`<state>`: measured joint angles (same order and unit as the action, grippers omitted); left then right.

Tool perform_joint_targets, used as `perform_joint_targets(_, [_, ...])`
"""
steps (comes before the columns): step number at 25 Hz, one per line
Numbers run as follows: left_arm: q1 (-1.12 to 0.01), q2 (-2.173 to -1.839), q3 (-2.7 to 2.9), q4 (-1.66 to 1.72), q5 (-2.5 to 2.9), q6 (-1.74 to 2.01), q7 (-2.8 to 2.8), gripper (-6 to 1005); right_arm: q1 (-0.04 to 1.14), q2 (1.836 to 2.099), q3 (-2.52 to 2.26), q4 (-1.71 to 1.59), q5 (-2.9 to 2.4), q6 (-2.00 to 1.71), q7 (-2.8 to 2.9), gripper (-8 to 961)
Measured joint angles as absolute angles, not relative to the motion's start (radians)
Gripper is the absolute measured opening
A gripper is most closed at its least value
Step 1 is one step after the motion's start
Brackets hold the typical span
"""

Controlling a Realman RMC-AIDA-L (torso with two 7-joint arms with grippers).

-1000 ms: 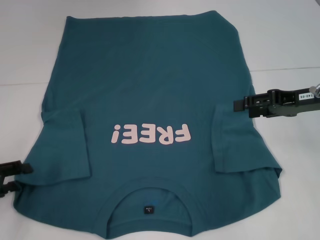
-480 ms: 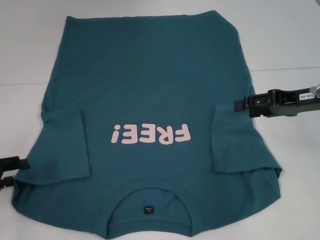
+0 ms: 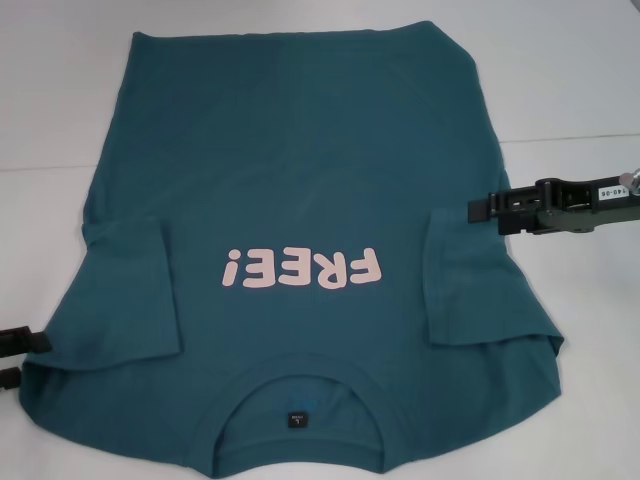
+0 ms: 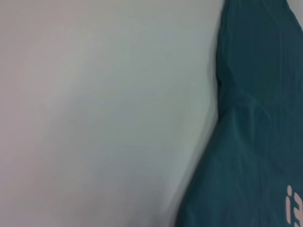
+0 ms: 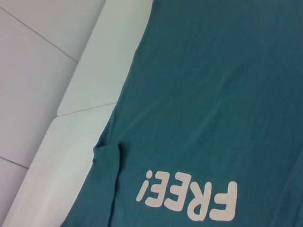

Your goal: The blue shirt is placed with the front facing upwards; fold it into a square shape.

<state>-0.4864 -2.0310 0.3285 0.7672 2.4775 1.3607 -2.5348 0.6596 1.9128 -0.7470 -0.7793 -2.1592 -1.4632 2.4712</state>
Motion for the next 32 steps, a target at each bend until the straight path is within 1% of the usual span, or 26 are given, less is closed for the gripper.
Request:
perform_joint_targets(13, [-0.52,-2.028,0.368,0.753,2.489,1.317,-2.585,674,0.657,1.913,-0.746,-0.779,-2.158,-1.464,2.47,762])
perform_joint_targets(32, [-0.519,-2.036,0.468,0.809,2.498,1.344,-2.641,528,0.656,1.913,-0.727,-0.778,-2.159,-1.469,2.468,762])
